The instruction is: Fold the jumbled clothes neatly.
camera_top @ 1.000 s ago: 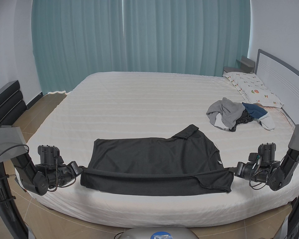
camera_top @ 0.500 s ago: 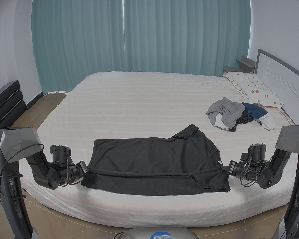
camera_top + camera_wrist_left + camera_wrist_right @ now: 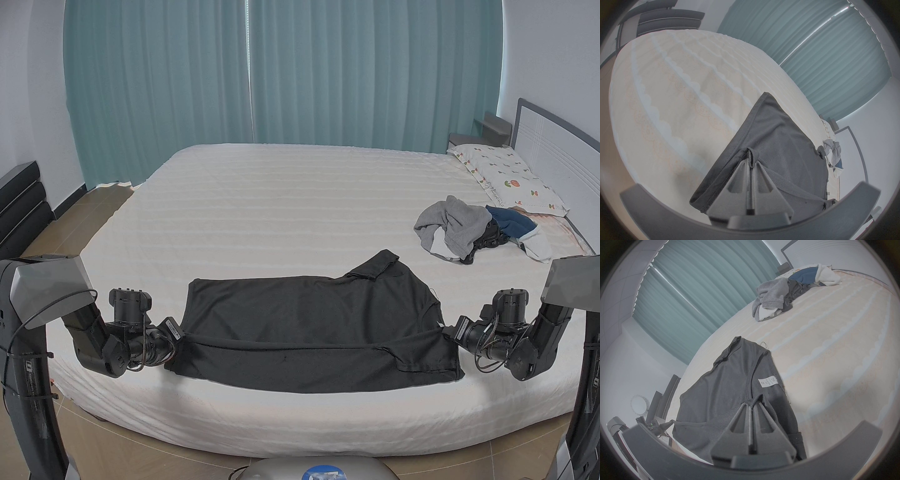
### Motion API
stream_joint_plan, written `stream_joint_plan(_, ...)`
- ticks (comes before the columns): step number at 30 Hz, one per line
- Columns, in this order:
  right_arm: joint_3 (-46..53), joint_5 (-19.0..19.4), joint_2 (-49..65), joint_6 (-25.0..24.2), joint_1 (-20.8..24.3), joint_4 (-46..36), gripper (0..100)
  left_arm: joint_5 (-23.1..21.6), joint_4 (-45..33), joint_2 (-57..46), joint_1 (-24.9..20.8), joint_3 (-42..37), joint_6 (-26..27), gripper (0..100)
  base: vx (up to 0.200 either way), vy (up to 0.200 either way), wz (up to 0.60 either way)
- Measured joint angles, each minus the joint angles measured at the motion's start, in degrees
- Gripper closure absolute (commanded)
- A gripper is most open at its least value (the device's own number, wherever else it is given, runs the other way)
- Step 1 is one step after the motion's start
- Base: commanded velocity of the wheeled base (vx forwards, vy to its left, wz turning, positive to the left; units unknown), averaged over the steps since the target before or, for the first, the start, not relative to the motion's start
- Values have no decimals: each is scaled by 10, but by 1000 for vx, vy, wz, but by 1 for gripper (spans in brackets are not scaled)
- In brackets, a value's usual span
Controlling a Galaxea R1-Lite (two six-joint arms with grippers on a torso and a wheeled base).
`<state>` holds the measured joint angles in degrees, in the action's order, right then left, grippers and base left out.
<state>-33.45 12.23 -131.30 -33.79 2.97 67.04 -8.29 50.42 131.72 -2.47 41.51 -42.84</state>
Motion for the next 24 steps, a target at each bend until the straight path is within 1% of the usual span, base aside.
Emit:
stream_joint_plan(11, 9, -1, -12, -6, 0, 6, 100, -2, 0, -13, 4, 1, -21, 100, 0, 0, 0)
stream_joint_plan(12, 9, -1, -13, -6, 0, 6, 0, -3, 0, -12, 4, 2, -24, 0, 0, 0, 0)
stream_joint_plan(20, 9, -2, -23, -19, 3, 19, 0, -5, 0, -11, 4, 7, -28, 0, 0, 0, 0)
stream_joint_plan(24, 15, -1, -21, -67, 2, 41, 0, -5, 0, -11, 7, 6, -28, 0, 0, 0, 0)
